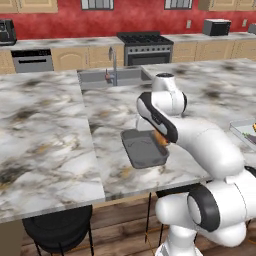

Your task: Place one cooked food and one vegetable from the large plate to each tupperware container.

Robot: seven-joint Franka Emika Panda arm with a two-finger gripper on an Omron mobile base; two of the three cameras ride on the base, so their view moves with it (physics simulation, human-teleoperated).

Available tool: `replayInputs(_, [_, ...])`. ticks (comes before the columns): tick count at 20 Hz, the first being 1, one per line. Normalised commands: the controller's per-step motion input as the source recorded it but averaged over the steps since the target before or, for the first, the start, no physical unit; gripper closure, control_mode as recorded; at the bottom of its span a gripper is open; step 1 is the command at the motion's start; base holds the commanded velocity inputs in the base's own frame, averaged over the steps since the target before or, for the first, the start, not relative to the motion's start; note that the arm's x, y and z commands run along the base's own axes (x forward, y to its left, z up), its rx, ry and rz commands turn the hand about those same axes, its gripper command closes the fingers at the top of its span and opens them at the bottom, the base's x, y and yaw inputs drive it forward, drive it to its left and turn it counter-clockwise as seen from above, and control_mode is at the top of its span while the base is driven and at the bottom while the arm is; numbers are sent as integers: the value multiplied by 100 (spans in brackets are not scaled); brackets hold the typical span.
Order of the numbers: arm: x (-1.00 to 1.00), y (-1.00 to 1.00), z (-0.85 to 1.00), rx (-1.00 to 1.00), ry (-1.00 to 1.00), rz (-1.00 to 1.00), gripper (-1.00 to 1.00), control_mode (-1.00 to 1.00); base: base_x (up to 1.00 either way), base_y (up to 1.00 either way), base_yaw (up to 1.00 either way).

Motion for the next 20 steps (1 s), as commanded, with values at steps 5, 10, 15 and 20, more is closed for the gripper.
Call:
replayInputs(5, [93, 0, -64, 0, 0, 21, 100, -100, 0, 0, 0])
replayInputs(10, [100, 0, -59, 0, 0, 13, 100, -100, 0, 0, 0])
replayInputs(15, [79, 0, -56, 0, 0, 2, 100, -100, 0, 0, 0])
replayInputs(20, [51, 0, -57, 0, 0, -7, 100, -100, 0, 0, 0])
